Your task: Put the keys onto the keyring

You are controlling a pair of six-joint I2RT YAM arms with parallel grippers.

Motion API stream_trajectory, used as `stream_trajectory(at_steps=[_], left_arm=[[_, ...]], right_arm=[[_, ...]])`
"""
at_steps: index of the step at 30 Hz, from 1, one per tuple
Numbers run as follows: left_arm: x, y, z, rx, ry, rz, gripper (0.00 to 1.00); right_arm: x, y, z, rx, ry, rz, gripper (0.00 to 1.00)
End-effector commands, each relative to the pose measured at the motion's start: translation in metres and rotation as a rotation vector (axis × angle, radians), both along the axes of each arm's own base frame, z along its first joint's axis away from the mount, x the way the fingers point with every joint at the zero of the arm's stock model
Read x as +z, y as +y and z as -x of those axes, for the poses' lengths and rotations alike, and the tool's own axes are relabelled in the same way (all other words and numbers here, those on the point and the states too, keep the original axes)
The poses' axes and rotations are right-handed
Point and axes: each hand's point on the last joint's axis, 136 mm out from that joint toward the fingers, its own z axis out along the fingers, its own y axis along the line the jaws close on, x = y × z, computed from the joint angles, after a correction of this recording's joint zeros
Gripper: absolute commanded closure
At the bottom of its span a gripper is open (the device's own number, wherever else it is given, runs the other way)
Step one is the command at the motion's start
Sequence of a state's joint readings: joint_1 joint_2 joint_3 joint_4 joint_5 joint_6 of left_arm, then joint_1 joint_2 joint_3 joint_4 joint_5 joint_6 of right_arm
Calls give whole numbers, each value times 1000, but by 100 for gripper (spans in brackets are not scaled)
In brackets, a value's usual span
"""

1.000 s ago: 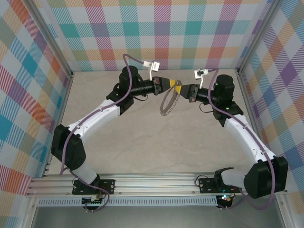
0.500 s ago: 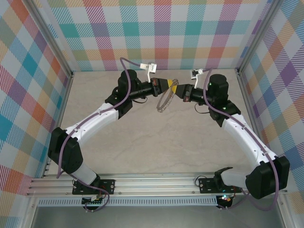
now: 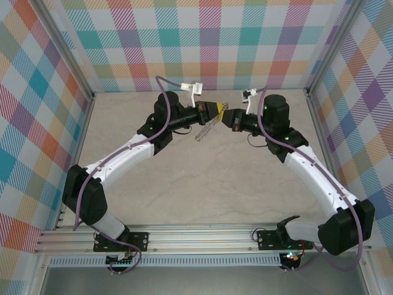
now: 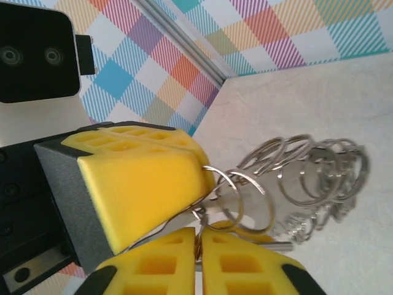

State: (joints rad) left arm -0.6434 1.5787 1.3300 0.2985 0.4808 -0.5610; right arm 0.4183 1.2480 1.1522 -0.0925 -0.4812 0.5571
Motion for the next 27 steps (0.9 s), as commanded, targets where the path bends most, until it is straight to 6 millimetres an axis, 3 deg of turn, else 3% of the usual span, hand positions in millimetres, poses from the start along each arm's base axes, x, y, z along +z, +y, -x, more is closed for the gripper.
stream_trajectory(at_steps=[1,9,13,22,27], left_arm=[[23,-9,18,-41,-61,52,100],[30,-9,20,-50,-72,62,100],[36,-10,23,-68,-82,73,100],[44,-13,31,-116,-101,95,100],[48,-13,35,-135,-110,105,100]], right_arm=[[28,-1,19,54,-85,-29,75],[59,-55,32,-58,-153,-79,65],[59,-71,31,-114,-158,-86,65],[34,-66,7,-108,-103,-131,71],[30,-57,0,-66,-83,-180,75]])
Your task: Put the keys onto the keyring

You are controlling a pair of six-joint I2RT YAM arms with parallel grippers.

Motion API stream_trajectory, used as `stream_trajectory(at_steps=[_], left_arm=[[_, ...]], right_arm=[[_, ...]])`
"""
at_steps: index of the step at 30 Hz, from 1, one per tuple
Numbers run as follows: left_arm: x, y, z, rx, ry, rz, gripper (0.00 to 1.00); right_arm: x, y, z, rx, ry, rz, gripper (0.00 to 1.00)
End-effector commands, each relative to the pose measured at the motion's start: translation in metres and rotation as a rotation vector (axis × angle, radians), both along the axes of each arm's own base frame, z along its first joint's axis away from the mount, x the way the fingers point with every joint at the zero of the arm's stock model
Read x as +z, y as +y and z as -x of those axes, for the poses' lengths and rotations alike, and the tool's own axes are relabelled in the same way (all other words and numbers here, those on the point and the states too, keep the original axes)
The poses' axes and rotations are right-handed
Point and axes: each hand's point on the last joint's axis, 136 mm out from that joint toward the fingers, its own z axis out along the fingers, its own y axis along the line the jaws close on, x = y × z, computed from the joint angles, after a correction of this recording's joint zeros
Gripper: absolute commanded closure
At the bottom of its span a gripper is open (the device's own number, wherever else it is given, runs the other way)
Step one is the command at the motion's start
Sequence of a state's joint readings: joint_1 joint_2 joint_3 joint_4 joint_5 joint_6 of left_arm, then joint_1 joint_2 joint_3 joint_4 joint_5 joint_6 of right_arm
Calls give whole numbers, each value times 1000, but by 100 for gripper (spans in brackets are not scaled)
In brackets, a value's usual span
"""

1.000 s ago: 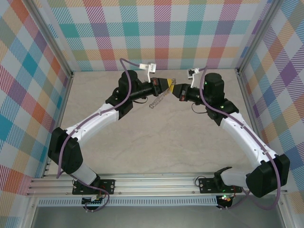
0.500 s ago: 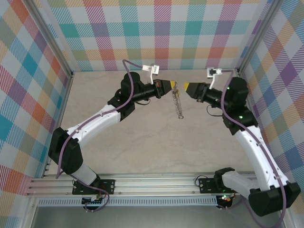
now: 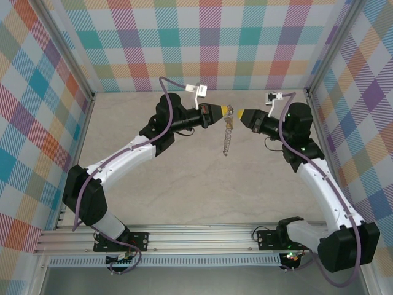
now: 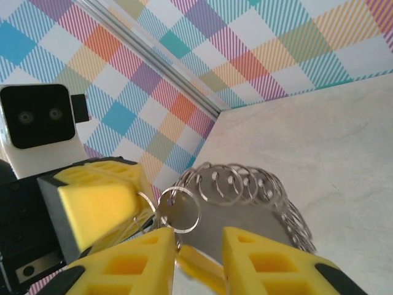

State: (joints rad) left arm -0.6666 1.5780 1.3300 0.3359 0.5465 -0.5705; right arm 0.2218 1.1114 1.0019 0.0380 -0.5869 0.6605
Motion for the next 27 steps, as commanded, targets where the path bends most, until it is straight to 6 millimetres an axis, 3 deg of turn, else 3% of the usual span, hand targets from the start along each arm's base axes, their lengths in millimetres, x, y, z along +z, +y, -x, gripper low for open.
stream_trajectory(at_steps=[1,6,16,20,27], left_arm=[[39,-1,16,-47,-87,81,100],[40,-2,15,-52,-88,87,100],[41,-3,11,-39,-85,99,100],[41,-3,11,-39,-84,100,100],[40,-3,12,-39,-86,99,100]], right_arm=[[20,6,1,50,-64,-72,75],[17,14,1,78,-47,-122,79],[-11,64,20,201,28,-104,85],[-17,56,21,158,22,-68,85],[3,25,23,86,-26,-56,85]])
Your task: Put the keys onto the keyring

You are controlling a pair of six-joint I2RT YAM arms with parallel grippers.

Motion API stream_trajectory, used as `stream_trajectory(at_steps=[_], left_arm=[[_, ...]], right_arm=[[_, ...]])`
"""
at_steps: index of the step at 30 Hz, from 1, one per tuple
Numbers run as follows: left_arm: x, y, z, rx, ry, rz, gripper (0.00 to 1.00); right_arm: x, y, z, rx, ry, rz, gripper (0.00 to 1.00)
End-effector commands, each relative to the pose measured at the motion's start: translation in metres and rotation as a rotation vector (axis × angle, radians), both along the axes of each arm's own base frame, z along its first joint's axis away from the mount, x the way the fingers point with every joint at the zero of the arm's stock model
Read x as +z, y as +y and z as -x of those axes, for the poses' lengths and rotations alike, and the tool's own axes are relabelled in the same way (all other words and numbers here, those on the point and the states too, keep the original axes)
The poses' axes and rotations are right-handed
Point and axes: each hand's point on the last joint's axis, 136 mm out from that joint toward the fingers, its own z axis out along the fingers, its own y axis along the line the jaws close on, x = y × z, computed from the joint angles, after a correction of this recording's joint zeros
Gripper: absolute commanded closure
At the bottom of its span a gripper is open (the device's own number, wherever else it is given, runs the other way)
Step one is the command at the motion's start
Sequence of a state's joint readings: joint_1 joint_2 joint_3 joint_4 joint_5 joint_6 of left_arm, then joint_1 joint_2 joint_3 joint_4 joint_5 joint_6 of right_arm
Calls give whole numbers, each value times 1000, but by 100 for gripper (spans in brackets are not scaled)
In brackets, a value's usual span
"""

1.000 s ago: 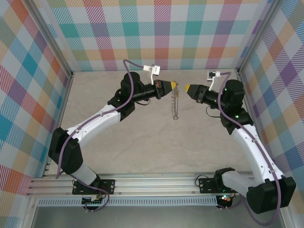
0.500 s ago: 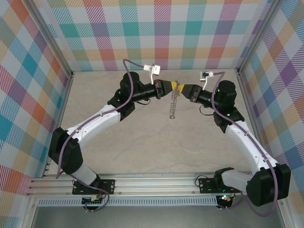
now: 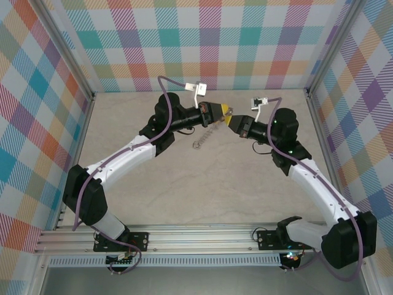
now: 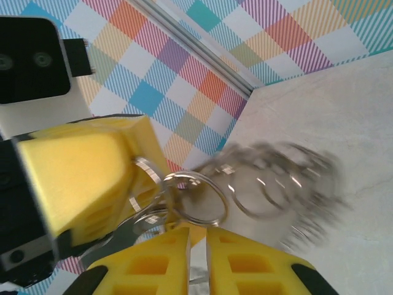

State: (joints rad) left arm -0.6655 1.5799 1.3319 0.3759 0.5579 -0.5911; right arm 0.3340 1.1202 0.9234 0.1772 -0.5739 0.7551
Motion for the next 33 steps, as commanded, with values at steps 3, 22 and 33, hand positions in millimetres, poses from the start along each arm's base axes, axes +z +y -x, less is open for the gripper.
stream_trajectory(at_steps=[3,22,33], left_arm=[[31,-2,11,-28,-75,69,100],[38,-2,17,-57,-86,96,100],[40,-2,18,-63,-87,103,100]], right_arm=[[25,-27,10,-43,-82,-3,84],[61,-15,5,102,-141,-134,63],[64,-10,2,146,-139,-171,68]])
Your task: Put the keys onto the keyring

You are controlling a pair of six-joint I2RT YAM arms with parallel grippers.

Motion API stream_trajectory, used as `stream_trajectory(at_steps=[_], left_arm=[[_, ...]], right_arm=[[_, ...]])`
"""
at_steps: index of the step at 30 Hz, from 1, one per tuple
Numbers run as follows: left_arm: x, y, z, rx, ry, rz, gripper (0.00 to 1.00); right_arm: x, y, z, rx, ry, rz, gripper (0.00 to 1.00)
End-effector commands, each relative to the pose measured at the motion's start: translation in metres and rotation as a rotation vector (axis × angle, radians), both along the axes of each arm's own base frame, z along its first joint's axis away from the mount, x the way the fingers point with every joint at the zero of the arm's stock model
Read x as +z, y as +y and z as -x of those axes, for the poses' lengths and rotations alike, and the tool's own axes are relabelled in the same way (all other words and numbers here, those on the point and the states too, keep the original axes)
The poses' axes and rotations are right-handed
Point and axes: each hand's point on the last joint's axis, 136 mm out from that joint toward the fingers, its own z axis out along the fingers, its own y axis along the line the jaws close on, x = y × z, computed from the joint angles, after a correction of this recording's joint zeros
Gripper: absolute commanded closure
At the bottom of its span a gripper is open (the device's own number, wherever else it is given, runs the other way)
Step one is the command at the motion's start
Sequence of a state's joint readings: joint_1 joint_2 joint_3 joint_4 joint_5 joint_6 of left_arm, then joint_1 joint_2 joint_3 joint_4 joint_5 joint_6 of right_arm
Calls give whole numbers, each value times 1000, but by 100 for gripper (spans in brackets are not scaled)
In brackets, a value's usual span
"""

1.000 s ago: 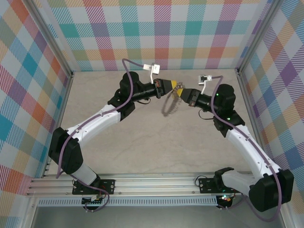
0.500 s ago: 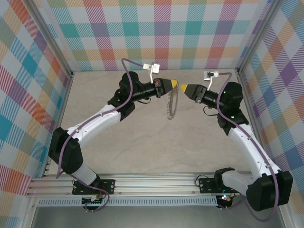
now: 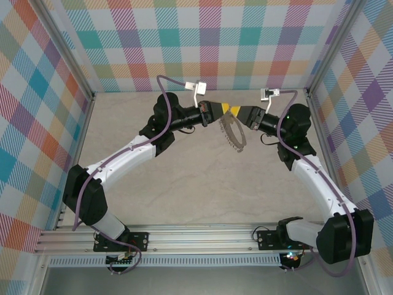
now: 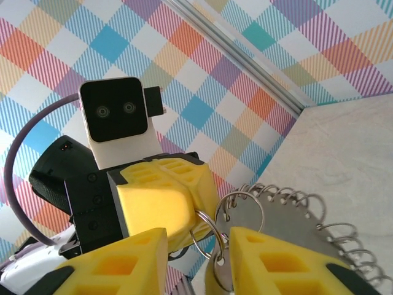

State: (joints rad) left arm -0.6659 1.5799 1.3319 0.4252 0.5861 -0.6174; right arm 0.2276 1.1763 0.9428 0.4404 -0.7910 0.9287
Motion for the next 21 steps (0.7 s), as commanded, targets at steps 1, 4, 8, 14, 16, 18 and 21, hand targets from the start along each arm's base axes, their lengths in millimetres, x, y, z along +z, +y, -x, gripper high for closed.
stream_trajectory(at_steps=[1,4,8,14,16,18,21], left_arm=[[29,-1,13,-33,-71,66,100],[29,-2,12,-34,-72,66,100],[29,-2,12,-34,-71,68,100],[29,-2,12,-32,-68,69,100],[30,-2,12,-32,-69,71,100],[29,-2,11,-32,-67,71,100],[30,-3,11,-33,-67,71,100]], right_arm=[[23,1,6,33,-74,-30,69],[22,2,5,41,-70,-36,71],[21,3,4,48,-66,-43,75],[20,4,4,66,-61,-52,79],[20,4,5,68,-63,-54,79],[20,6,6,79,-61,-55,78],[17,6,5,79,-55,-55,79]])
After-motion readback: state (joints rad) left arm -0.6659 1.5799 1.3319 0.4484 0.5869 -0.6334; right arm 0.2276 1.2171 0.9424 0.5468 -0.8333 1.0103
